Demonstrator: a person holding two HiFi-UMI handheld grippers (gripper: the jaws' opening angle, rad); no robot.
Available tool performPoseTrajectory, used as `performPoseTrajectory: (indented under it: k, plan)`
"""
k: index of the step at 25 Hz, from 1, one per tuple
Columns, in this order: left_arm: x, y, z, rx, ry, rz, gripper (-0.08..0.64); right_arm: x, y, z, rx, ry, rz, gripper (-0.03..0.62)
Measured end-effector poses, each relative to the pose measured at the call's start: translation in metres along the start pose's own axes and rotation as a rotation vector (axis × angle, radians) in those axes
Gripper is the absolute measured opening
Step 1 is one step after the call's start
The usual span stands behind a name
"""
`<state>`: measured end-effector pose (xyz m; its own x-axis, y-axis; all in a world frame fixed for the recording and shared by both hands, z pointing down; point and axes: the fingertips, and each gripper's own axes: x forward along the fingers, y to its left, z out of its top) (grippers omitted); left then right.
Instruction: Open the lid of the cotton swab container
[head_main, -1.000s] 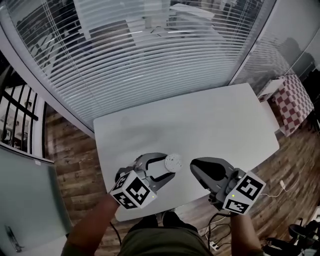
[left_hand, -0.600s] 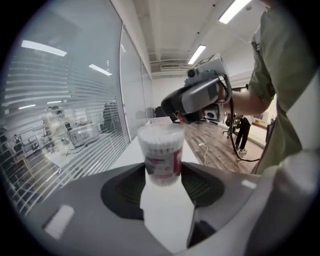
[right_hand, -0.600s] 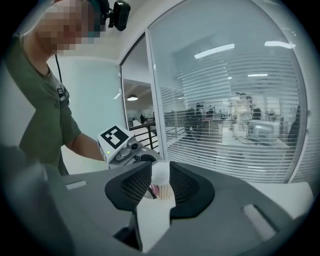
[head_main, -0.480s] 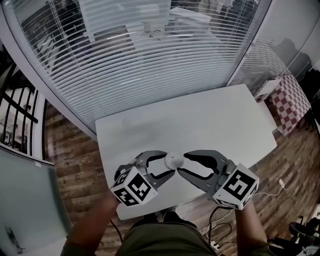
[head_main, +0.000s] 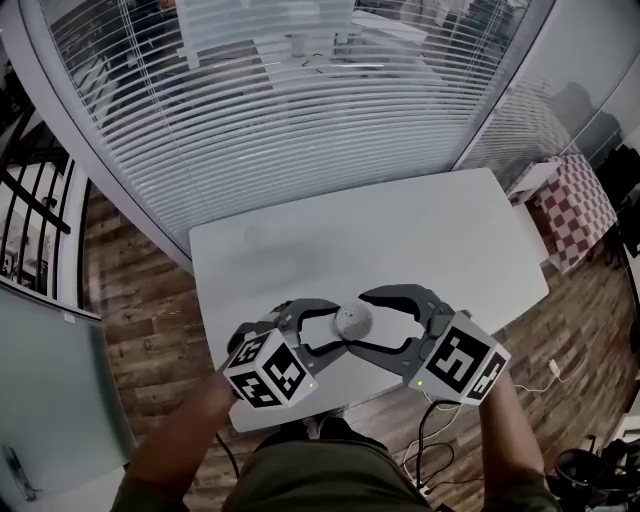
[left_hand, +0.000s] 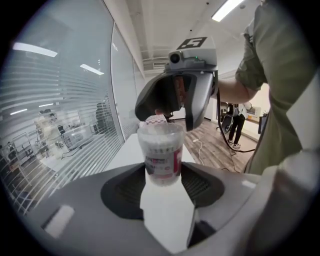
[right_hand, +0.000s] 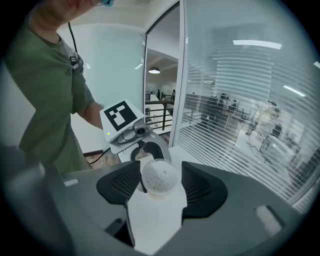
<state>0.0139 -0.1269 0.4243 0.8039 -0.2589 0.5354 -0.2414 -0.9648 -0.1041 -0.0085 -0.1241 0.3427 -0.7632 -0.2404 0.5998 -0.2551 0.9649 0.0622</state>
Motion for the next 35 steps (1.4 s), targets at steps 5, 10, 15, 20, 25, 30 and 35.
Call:
performPoseTrajectory:
  k: [5,10,15,20,25,30,35]
  plan:
    - [-0.002,-0.006,-0.001,0.007,-0.005,-0.016,0.23,0.009,0.008,-0.003,-0.017,0.034,0.032,0.261]
    - [-0.004,-0.013,-0.004,0.023,-0.003,-0.037,0.23,0.017,0.016,-0.012,-0.031,0.08,0.052,0.262]
    - [-0.003,-0.021,-0.01,0.046,0.02,-0.05,0.23,0.025,0.023,-0.02,-0.032,0.111,0.057,0.261]
    - [-0.001,-0.033,-0.013,0.053,0.033,-0.056,0.23,0.027,0.034,-0.03,-0.03,0.131,0.07,0.261]
    - [-0.005,-0.033,-0.016,0.052,0.041,-0.055,0.23,0.03,0.036,-0.028,-0.026,0.138,0.081,0.261]
    - [-0.008,-0.033,-0.021,0.059,0.058,-0.053,0.23,0.035,0.038,-0.029,-0.017,0.151,0.095,0.261]
    - [-0.01,-0.035,-0.022,0.048,0.048,-0.052,0.229,0.036,0.04,-0.027,-0.013,0.128,0.091,0.261]
